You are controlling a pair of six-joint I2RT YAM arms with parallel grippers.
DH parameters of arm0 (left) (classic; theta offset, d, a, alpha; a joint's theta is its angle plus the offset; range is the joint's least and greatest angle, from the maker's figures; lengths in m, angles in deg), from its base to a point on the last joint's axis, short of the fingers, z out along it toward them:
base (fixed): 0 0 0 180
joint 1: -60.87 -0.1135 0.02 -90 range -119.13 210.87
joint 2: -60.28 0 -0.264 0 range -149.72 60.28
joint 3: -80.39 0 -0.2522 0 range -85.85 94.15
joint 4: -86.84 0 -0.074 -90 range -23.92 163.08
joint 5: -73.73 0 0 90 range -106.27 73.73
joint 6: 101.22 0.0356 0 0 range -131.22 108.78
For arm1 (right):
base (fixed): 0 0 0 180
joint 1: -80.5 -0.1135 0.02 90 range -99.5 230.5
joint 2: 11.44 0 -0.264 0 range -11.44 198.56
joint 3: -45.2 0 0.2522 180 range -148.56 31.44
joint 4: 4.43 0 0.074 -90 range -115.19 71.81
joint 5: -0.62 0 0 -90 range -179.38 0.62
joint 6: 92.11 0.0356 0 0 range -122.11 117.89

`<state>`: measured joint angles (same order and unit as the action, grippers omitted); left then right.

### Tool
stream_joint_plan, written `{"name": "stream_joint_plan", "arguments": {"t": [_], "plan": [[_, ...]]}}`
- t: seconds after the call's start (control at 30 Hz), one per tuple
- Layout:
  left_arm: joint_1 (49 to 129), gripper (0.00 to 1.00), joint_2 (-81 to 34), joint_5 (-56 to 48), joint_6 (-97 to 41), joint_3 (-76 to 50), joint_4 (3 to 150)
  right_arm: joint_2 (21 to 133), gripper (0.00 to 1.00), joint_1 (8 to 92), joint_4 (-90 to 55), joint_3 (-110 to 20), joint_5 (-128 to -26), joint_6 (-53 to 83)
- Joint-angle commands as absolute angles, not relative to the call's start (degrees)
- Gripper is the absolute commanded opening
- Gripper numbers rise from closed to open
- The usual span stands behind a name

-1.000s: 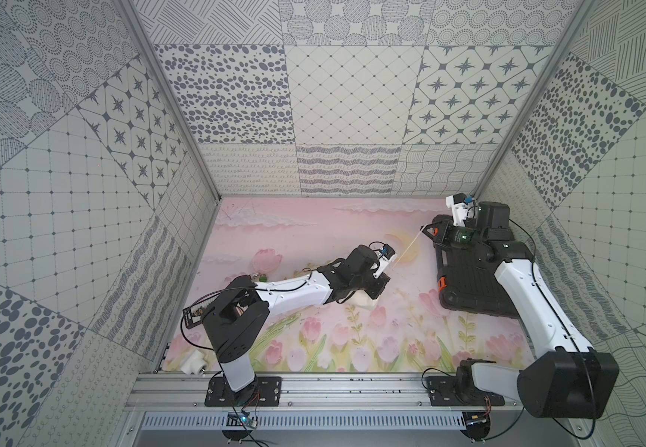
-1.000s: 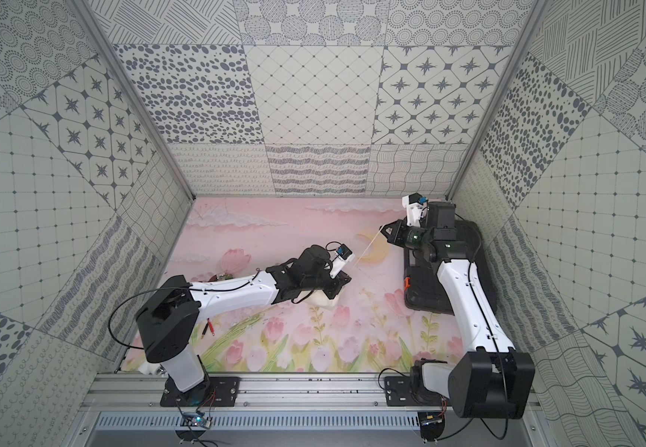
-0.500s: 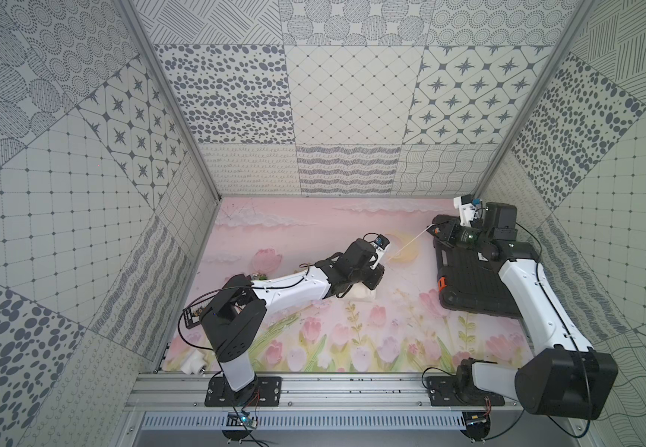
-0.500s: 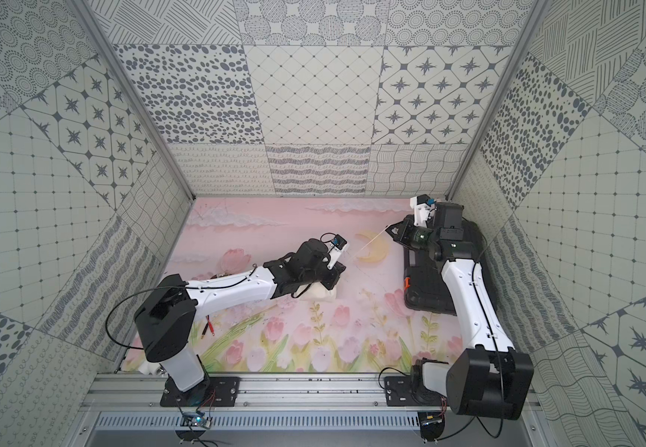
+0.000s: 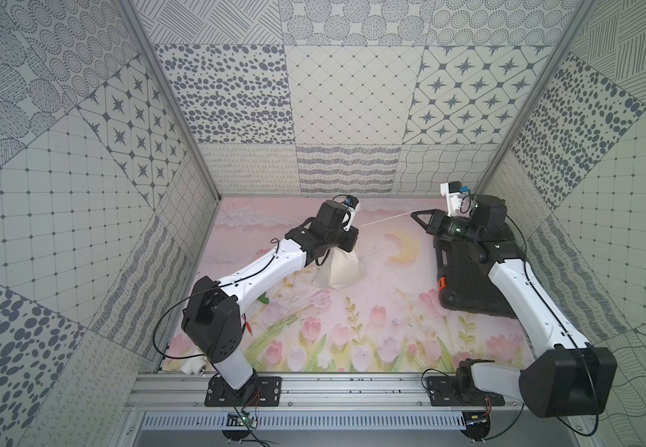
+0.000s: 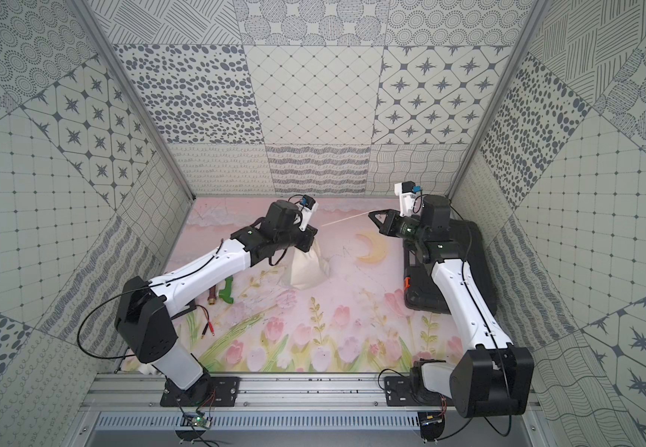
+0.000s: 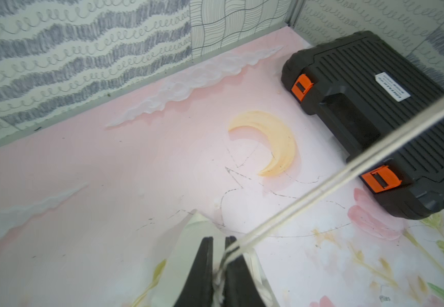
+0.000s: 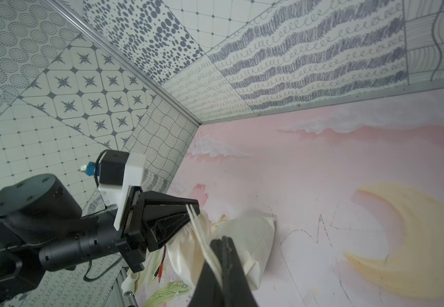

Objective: Close the soil bag
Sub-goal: Frap the soil bag at the center of the board.

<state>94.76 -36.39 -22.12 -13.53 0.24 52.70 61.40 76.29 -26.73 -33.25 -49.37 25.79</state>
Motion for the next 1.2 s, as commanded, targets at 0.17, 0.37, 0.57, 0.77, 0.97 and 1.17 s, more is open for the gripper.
{"name": "stream_joint_plan", "arguments": {"t": [0.17, 0.37, 0.57, 0.77, 0.97, 1.17], "plan": [[86.1, 0.0, -41.6, -53.5, 2.8, 34.7, 4.7, 66.6, 0.0, 69.2, -1.2, -39.0, -63.1, 25.9], [89.8, 0.0, -36.7, -56.7, 3.7, 28.0, 11.0, 70.1, 0.0, 63.5, -0.5, -40.7, -65.2, 23.4], [99.5, 0.02, -29.0, -50.5, -2.8, 3.8, 24.8, 68.3, 0.0, 63.3, 0.6, -33.4, -67.3, 22.4], [104.7, 0.2, -29.5, -35.6, -11.0, -12.7, 35.2, 63.6, 0.0, 64.1, -2.3, -26.7, -68.8, 20.0], [105.5, 0.43, -22.7, -19.2, -11.2, -20.9, 49.2, 60.0, 0.0, 64.2, -4.8, -24.8, -66.0, 17.8], [103.0, 0.65, -22.7, -7.6, -11.8, -17.8, 51.9, 57.6, 0.0, 64.2, -4.3, -22.5, -62.3, 17.1]]}}
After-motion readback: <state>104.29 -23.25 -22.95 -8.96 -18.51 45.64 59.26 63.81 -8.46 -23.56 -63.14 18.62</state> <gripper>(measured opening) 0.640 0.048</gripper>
